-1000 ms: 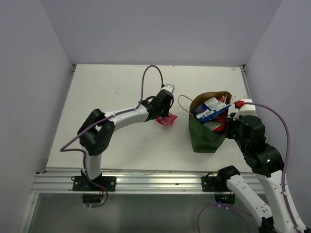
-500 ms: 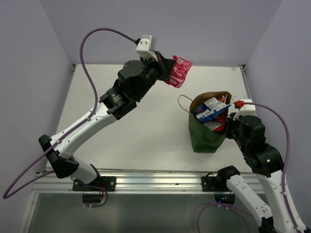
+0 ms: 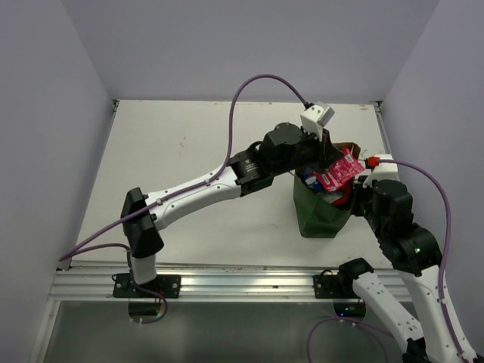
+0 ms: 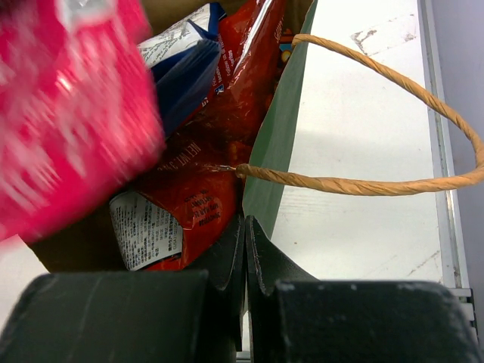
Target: Place the snacks into the paper bag
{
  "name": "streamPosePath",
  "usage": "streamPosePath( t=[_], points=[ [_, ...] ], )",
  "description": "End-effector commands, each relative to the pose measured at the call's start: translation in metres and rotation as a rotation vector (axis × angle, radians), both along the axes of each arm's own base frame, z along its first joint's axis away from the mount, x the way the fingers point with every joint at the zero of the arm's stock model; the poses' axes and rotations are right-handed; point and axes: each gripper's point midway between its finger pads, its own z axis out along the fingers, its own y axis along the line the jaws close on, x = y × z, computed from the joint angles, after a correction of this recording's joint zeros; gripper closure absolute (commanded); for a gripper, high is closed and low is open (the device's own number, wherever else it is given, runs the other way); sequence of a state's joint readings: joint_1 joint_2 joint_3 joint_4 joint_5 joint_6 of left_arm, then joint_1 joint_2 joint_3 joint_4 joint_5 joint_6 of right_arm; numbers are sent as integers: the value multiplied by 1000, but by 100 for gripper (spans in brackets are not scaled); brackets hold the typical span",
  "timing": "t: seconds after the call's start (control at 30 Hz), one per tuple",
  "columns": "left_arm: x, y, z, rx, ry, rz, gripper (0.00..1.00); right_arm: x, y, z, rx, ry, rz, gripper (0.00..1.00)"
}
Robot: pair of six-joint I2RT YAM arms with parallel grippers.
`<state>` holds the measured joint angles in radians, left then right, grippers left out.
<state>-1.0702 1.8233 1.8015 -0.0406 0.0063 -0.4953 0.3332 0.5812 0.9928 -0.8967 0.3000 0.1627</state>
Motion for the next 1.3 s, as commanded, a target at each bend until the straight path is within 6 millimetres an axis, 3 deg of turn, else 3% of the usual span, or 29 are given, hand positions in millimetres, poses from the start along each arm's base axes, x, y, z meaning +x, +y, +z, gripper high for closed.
streamPosePath(
  t=[0.0,0.03,0.1,0.17,0.2,0.23,0.27,0.3,0.43,0.53,0.63,0.77,0.93,1.2,1.27],
  points=[
    [-26,-15,28,-53,1,-96,100,2,2,12,13,-42,12,100],
    [-25,-26,16,-19,8,-99,100,2,2,12,12,-44,11,100],
    [-29,-40,-34,118,68,-113,100,2,2,12,14,-46,10,100],
    [-30,-48,-43,176,52,-102,100,2,2,12,12,-46,11,100],
    [-27,-51,-78,278,72,-97,100,2,2,13,14,-47,10,100],
    [-28,-54,-79,294,62,-100,100,2,2,13,14,-47,12,100],
    [-22,-53,-91,332,55,-58,100,2,2,12,13,-45,12,100],
    [-20,-54,-115,391,73,-53,100,2,2,13,14,-47,10,100],
    [-15,-49,-168,542,86,-40,100,2,2,13,13,-49,12,100],
    [-11,-33,-209,688,87,-1,100,2,2,13,14,-50,11,100],
    [-10,-12,-232,797,67,41,100,2,2,13,14,-49,9,100],
    [-7,14,-232,900,-14,121,100,2,2,14,15,-50,8,100],
    [3,46,-246,1068,-73,189,100,2,1,13,13,-48,4,100],
    [1,60,-292,1228,-62,168,100,2,0,13,11,-50,-1,100],
    [0,52,-278,1171,-88,184,100,2,0,13,11,-50,0,100]
  ],
)
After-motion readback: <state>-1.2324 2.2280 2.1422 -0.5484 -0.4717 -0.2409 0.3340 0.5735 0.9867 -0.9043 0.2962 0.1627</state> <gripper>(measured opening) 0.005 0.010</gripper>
